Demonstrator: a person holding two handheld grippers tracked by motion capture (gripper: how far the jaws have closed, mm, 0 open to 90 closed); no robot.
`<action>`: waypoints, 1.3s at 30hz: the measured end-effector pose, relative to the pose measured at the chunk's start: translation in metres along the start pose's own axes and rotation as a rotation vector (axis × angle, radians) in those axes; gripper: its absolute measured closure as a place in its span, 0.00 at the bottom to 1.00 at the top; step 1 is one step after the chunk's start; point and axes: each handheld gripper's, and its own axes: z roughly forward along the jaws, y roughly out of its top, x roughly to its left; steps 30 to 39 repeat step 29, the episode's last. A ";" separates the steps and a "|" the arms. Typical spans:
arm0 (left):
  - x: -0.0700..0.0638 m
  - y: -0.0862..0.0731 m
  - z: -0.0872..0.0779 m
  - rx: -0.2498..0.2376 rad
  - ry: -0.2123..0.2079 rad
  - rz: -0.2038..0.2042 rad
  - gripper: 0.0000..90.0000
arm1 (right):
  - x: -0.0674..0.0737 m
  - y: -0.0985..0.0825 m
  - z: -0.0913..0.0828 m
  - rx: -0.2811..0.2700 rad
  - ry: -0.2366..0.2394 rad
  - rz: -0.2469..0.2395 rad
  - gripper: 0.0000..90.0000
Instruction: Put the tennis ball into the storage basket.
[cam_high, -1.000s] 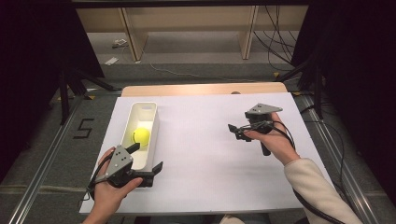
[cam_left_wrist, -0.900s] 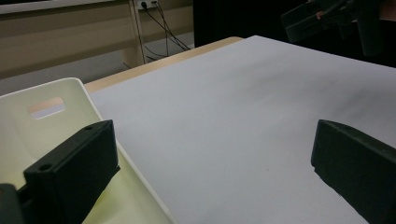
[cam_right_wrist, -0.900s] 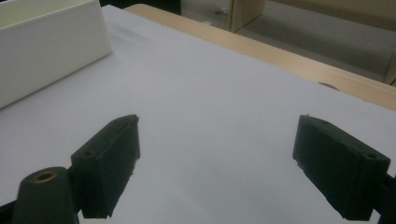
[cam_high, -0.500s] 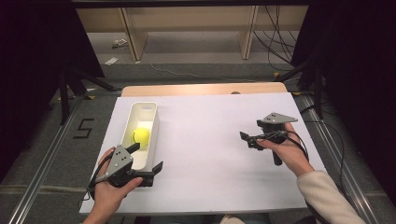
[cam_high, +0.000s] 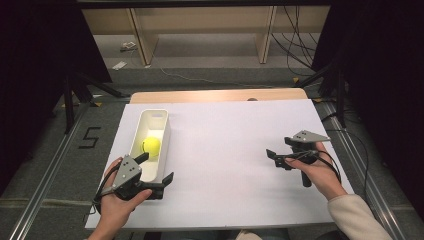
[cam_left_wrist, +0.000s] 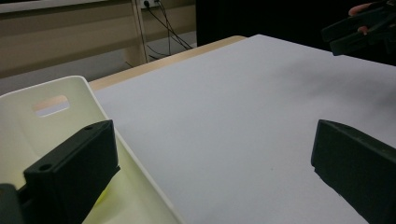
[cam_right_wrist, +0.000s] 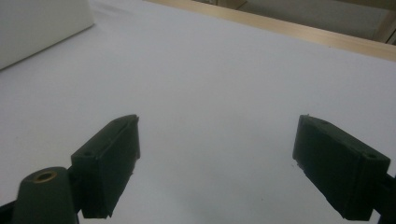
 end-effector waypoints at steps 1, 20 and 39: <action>0.000 0.000 0.000 0.001 0.000 0.001 0.00 | 0.000 -0.002 -0.001 -0.001 0.000 -0.003 0.17; 0.003 -0.001 0.001 -0.003 0.000 -0.008 0.00 | -0.001 -0.013 -0.010 -0.004 0.000 0.008 0.17; 0.003 0.000 0.003 -0.001 -0.001 -0.008 0.00 | 0.000 -0.013 -0.011 -0.016 0.000 0.013 0.17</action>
